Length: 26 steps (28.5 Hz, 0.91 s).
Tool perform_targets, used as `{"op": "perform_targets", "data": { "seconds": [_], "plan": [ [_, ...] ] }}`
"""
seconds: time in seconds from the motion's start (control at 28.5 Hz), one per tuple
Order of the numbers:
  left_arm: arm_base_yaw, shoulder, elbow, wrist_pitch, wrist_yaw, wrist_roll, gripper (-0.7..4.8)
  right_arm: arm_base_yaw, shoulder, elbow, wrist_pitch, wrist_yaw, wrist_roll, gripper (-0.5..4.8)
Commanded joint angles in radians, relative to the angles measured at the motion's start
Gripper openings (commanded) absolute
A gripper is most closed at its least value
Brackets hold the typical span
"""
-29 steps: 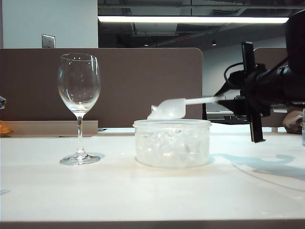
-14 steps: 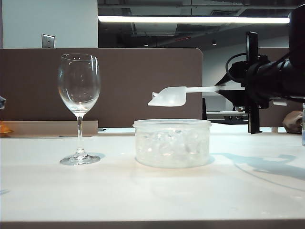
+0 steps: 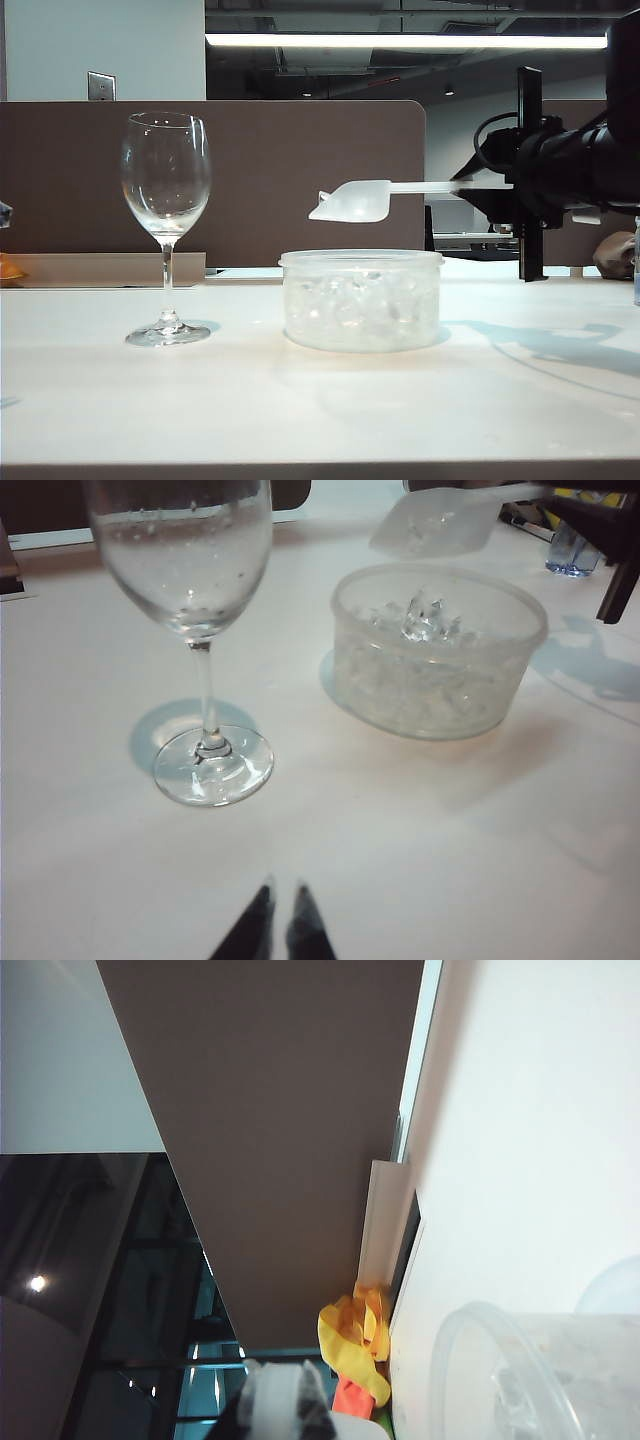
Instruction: Pick up an ice shovel filled with ice cubes and pour the ice from the shovel into the glass.
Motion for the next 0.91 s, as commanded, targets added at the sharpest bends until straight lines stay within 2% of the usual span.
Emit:
{"op": "perform_targets", "data": {
  "seconds": [0.04, 0.18, 0.32, 0.91],
  "plan": [
    [0.002, 0.001, 0.000, -0.002, 0.004, 0.005, 0.29, -0.005, -0.005, 0.014, -0.002, -0.021, 0.004, -0.05],
    [0.002, 0.001, 0.001, -0.002, 0.005, 0.005, 0.29, -0.004, -0.021, 0.050, -0.068, -0.044, -0.010, -0.05],
    [0.002, 0.001, 0.001, -0.002, 0.005, 0.004, 0.29, -0.004, -0.074, 0.119, -0.192, -0.049, -0.077, -0.05],
    [0.002, 0.001, 0.001, -0.002, 0.004, 0.004, 0.29, 0.002, -0.112, 0.371, -0.361, -0.126, -0.150, -0.05]
  ]
}}
